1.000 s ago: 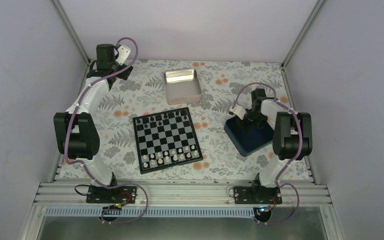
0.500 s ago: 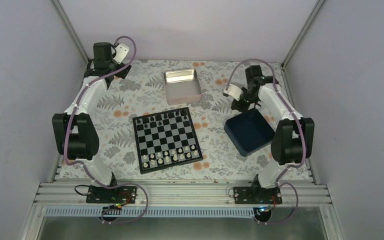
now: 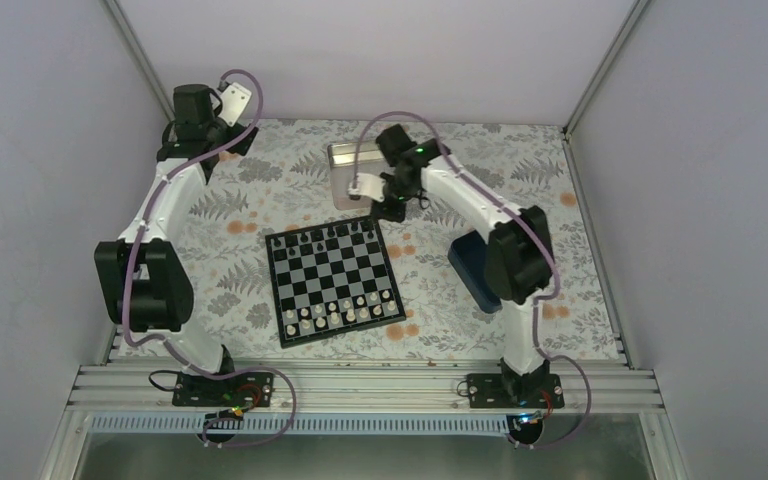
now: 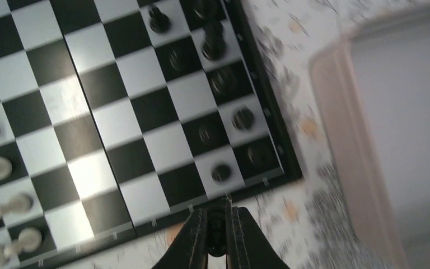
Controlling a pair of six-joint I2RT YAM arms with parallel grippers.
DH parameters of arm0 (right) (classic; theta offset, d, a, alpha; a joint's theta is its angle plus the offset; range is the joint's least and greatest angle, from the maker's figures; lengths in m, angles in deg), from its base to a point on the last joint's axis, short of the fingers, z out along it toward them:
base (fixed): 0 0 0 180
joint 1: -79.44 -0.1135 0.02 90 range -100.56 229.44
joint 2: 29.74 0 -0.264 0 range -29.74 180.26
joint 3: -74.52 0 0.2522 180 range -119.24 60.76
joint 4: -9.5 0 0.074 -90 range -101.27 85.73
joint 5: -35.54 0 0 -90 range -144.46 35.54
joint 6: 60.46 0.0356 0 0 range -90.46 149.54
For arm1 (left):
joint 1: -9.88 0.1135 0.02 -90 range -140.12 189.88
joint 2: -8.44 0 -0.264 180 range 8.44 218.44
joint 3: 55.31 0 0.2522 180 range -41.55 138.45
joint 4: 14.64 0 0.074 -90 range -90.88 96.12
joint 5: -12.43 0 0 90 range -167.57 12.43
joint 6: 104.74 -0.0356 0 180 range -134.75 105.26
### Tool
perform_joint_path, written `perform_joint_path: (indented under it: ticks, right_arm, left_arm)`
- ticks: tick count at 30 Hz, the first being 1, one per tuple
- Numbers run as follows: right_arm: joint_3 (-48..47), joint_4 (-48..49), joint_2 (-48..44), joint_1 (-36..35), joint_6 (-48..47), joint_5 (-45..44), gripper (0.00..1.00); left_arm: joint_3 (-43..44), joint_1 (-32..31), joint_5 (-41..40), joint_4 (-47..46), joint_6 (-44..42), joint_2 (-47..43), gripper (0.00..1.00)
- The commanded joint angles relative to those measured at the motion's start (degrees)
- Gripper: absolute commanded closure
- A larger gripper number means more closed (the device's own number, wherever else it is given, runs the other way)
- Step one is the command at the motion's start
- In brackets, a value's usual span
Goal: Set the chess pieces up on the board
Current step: Place the chess piece on the chessboard.
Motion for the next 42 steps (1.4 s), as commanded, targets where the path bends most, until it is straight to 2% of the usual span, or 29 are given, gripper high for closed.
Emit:
perform_joint_path:
  ticks: [1,8,13,42]
  right_arm:
    - [-6.22,-1.26,5.90,-4.92,1.81,2.30,0.95]
    - [-9.41,1.28,12.40,-8.95,3.01,2.83,0.95]
    - [-8.55,3.20,13.71,-10.48,3.56,2.59,0.96]
    - [-9.44,5.66,18.44,-10.09,5.06,-2.23,0.96]
  left_arm:
    - [-2.43,1.35,1.88,-3.13,1.95,-2.95,0.00]
    - [-4.97,2.69,3.02,-3.92,2.78,-5.50,0.00]
    - [-7.16,3.11,3.53,-4.95,3.01,-6.55,0.00]
    - [-9.71,4.49,6.95,-5.83,4.06,-8.57,0.00]
